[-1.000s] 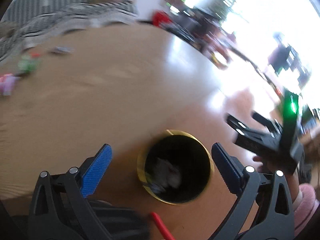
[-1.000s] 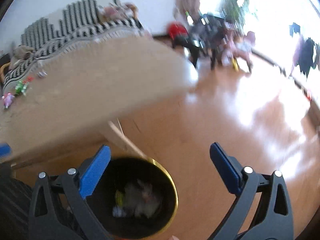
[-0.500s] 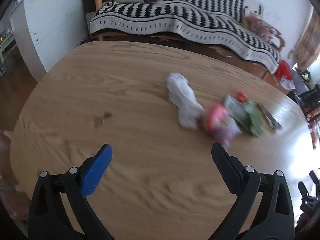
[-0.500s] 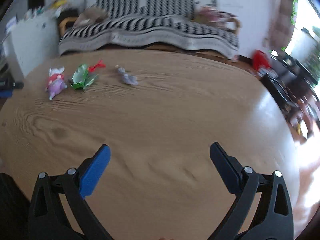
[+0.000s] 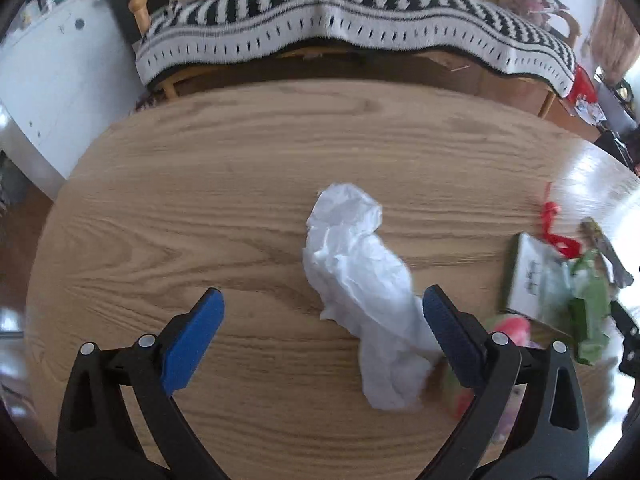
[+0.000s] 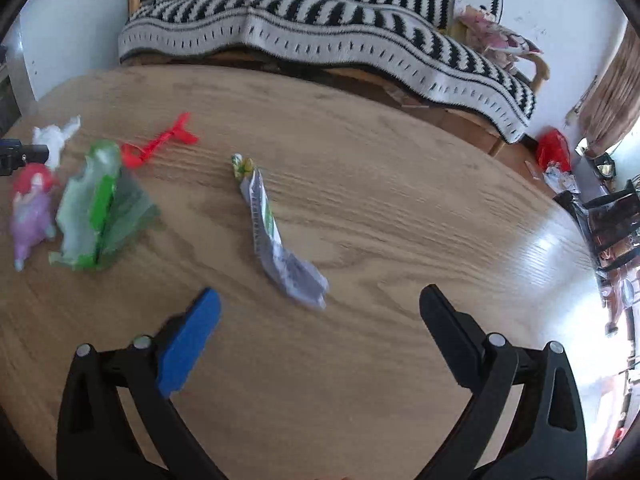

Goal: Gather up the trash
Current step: 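Grasp the white tissue with the left gripper while the right grasps the juice box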

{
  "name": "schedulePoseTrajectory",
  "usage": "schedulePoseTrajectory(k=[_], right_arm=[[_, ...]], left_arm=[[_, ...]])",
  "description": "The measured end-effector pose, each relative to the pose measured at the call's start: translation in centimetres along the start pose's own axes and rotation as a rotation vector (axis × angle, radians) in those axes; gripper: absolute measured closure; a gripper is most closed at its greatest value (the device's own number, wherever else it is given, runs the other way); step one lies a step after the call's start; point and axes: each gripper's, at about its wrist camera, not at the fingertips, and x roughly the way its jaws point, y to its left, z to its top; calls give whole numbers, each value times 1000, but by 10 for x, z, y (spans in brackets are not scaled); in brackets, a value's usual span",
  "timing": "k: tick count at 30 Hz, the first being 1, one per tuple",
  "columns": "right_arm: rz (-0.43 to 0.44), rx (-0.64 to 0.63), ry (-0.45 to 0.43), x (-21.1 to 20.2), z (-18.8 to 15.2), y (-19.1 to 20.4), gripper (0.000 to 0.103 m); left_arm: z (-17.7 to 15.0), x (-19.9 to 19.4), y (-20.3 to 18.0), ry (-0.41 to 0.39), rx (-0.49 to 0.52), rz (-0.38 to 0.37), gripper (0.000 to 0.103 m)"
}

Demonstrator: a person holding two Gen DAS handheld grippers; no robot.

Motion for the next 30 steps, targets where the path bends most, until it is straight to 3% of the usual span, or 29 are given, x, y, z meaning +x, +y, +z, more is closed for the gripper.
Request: schedulePoseTrajectory(k=[2, 4, 14, 16, 17, 18, 19, 21, 30], right_arm=[[81, 49, 27, 11, 6, -7, 5], [98, 38, -2, 15, 11, -8, 5], [108, 27, -22, 18, 15, -6, 5], [110, 27, -19, 17, 15, -5, 8], [110, 25, -30, 13, 14, -4, 32], [119, 22, -47, 6, 15, -2, 61], [116, 26, -26, 4, 16, -1, 89], [134, 51, -6, 1, 14, 2, 90], [112, 46, -69, -58, 3, 4, 90]], left_arm=[[-2, 7, 10, 18, -27, -44, 6], [0, 10, 16, 7, -3, -56, 6], [5, 14, 21, -22, 58, -84, 6], [0, 6, 18, -82, 97, -92, 41], [-1, 1, 14, -98, 127, -93, 86], [-1, -1, 11, -86, 139, -83, 95], [-2, -3, 9, -72, 135, -83, 95], [-4, -9, 7, -67, 138, -88, 95], [-9, -80, 25, -138, 109, -104, 95]])
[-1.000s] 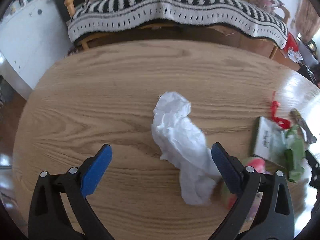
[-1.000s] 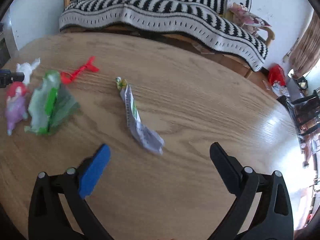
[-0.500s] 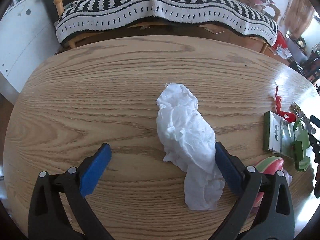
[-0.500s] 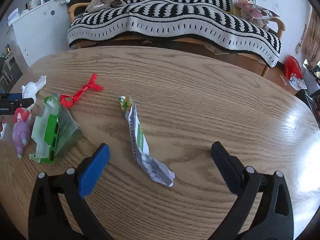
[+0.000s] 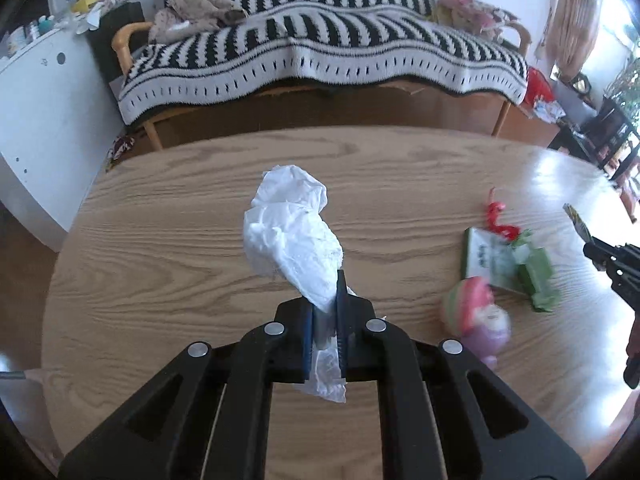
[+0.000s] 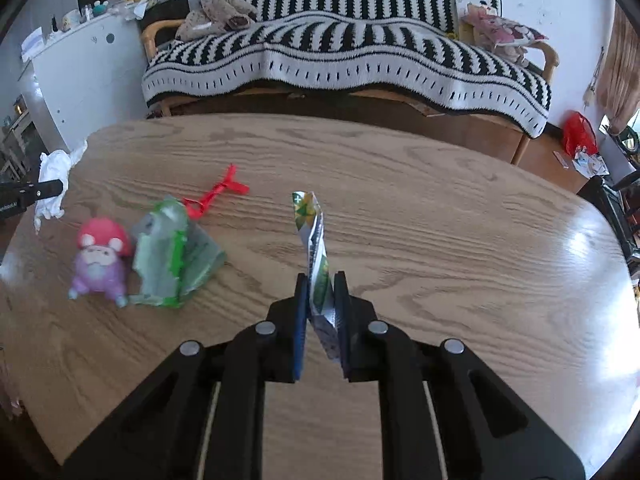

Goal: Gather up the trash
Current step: 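Grasp the white tissue with the left gripper while the right grasps the juice box, then carry the tissue and juice box over the bin and open both grippers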

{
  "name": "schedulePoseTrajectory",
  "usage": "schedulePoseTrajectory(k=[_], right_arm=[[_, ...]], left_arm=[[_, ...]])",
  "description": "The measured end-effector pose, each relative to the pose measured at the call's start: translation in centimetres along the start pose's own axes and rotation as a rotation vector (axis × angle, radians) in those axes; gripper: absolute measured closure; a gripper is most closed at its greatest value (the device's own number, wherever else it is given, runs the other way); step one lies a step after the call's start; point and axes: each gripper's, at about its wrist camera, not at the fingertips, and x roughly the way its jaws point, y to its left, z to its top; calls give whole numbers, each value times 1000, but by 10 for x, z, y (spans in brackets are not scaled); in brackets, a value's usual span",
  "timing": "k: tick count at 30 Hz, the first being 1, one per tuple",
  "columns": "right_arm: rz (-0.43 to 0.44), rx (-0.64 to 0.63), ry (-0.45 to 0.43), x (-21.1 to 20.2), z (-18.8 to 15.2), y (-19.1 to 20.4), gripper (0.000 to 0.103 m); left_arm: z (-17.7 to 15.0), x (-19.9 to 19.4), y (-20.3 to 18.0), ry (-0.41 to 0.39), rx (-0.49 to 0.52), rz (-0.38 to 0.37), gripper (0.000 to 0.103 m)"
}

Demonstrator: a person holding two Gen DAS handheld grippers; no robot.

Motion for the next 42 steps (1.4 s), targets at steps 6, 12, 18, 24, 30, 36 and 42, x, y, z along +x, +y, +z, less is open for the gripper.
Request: schedulePoseTrajectory(k=[6, 12, 18, 24, 30, 36, 42], right_arm=[[-9, -1, -36, -59, -9, 2, 90], [-25, 26, -73, -118, -30, -5, 90], [-35, 102, -125, -180, -79, -29, 90], [-78, 230, -187, -251, -144, -74, 90], [-139, 381, -222, -316, -237, -107, 90], [-156, 596, -167, -322, -353, -127, 90], [-86, 806, -1, -257, -449, -134, 89]], left_arm=[[-12, -54, -16, -43, 25, -17, 95], [-33, -99, -48, -74, 93, -47, 95], [-64, -145, -108, -101, 231, -127, 95], [-107, -186, -198, -113, 372, -279, 94], [-177, -199, -308, -21, 510, -499, 94], [-267, -182, -394, 125, 638, -641, 94], [-330, -118, -433, 236, 666, -586, 94]])
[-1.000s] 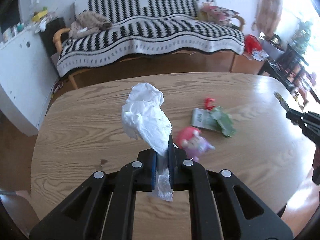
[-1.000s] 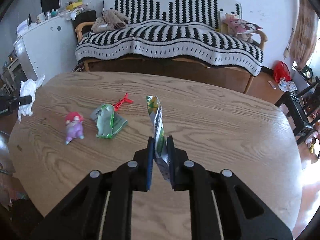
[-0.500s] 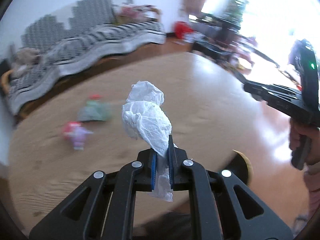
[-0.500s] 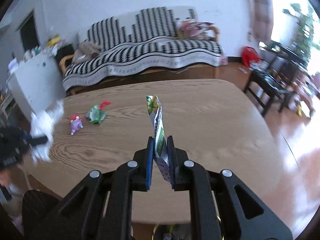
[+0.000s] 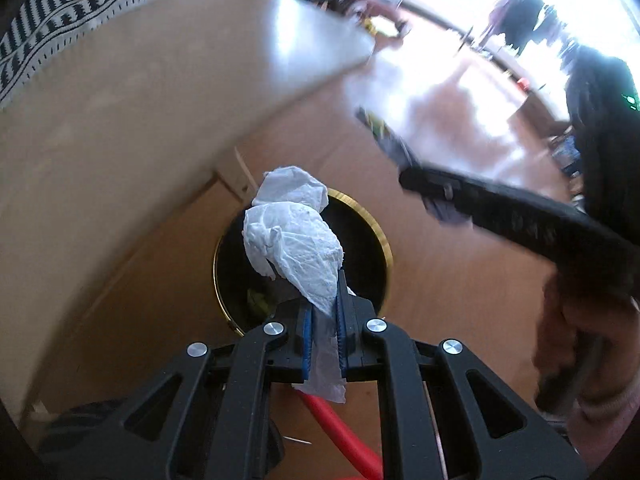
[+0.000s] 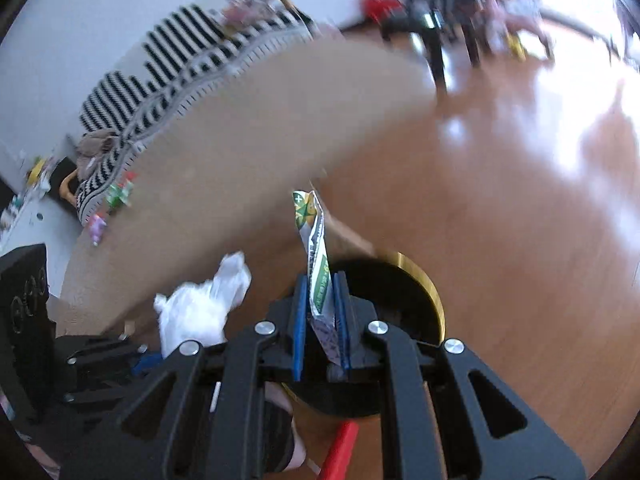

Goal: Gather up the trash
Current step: 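Carry the tissue and juice box over the bin and open both grippers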

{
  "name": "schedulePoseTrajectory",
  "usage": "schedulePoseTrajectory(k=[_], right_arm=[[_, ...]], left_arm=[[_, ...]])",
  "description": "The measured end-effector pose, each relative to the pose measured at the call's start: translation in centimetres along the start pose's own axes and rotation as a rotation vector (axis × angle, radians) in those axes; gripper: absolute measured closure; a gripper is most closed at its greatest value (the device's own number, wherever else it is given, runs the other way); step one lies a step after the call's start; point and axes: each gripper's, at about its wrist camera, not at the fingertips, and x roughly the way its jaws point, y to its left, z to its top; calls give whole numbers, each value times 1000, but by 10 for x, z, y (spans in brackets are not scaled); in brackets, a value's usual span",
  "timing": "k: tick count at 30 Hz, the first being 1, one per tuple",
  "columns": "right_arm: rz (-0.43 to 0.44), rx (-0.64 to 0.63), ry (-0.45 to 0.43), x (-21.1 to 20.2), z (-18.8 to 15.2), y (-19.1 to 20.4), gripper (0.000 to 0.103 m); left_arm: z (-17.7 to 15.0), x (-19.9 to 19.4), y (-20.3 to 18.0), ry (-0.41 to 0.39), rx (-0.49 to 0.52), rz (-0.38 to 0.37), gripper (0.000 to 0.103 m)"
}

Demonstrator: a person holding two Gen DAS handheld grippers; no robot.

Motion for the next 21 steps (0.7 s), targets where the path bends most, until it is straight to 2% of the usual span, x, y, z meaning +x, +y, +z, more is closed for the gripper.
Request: schedulePoseTrajectory(k=[1, 5, 8, 14, 21], right_arm=[[-7, 13, 26, 11, -8, -7, 89], [1, 80, 113, 45, -33, -25, 89], [13, 102, 130, 54, -33, -27, 89], [3, 99, 120, 54, -28, -27, 89], [0, 99, 134, 63, -20, -16, 89]], left_arm=[[-6, 17, 1, 17, -15, 4, 94], [-31, 56, 13, 102, -79, -86, 94], [-28, 49, 20, 57, -104, -109, 94], [-34, 54, 17, 84, -97, -94, 94], [-27, 52, 16, 92, -90, -85, 94]])
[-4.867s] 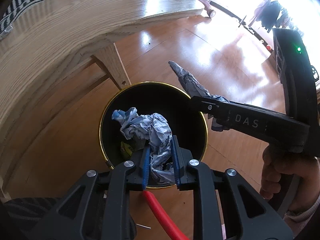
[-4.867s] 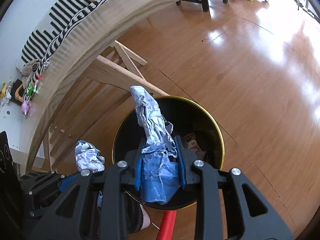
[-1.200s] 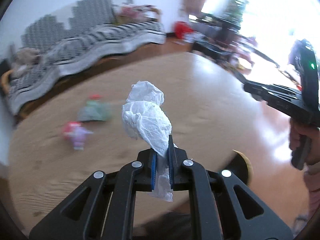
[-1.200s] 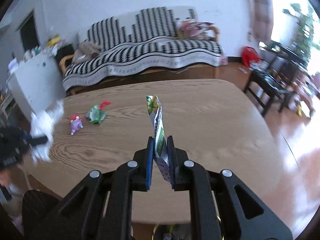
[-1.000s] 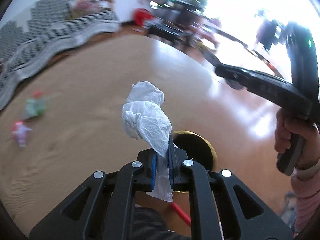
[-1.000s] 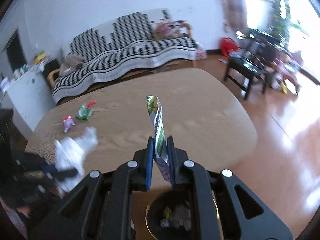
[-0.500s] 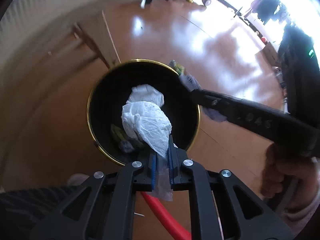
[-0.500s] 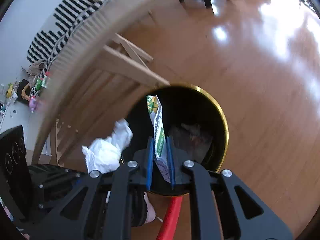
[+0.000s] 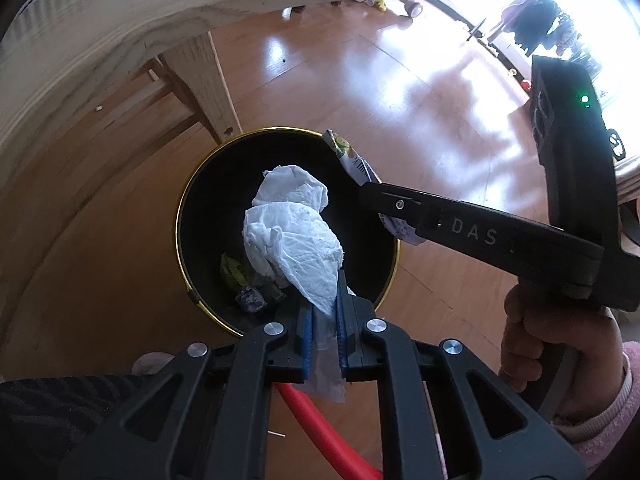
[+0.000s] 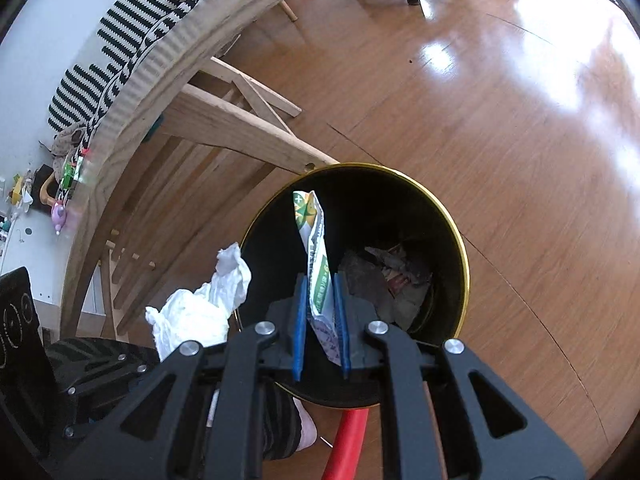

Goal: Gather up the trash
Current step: 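Carry the tissue and juice box over the bin and open both grippers, then return both grippers to the table toward the toy figure and plastic tray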

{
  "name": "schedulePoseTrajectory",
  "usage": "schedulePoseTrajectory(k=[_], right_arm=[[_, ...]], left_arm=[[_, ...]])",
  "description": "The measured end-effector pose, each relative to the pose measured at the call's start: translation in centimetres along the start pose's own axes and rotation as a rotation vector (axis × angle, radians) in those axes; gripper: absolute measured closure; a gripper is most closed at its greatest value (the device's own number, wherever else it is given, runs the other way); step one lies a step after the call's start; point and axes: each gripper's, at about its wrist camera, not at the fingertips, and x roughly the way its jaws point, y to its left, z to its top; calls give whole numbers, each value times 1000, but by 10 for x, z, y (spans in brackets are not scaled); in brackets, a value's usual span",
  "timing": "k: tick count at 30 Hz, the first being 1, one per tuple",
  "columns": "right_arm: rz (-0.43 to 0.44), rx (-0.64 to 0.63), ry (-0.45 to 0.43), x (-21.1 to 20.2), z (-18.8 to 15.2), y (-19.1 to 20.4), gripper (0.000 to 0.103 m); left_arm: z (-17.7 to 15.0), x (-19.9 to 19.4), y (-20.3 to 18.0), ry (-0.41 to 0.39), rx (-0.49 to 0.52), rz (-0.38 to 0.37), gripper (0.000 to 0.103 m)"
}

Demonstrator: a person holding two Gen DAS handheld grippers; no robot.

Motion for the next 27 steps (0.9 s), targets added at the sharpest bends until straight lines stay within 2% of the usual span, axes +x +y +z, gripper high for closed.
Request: schedulePoseTrajectory(k=[11, 16, 17, 18, 19, 20, 22, 25, 27], right_arm=[[-5, -5, 15, 4, 5, -1, 89], [29, 52, -15, 0, 8, -8, 89], [39, 87, -20, -1, 9, -12, 85], [34, 133, -23, -3, 11, -18, 76], [23, 164, -34, -5, 12, -23, 39], [24, 185, -66, -10, 13, -26, 7], [4, 191, -106, -18, 14, -28, 7], [-33, 192, -158, -29, 17, -27, 7], [-72, 157, -222, -40, 19, -21, 7]], left_arm=[[5, 3, 0, 7, -18, -13, 94], [5, 6, 0, 12, -5, -22, 93], [5, 8, 0, 21, -8, -20, 81], [4, 9, -1, 19, -21, -20, 47], [4, 8, 0, -5, -41, -25, 25], [3, 5, 0, -39, -51, -29, 6], [3, -3, -2, -93, -41, -44, 6], [6, -18, -5, -122, -29, -64, 6], [10, -50, -6, -206, -3, -77, 6]])
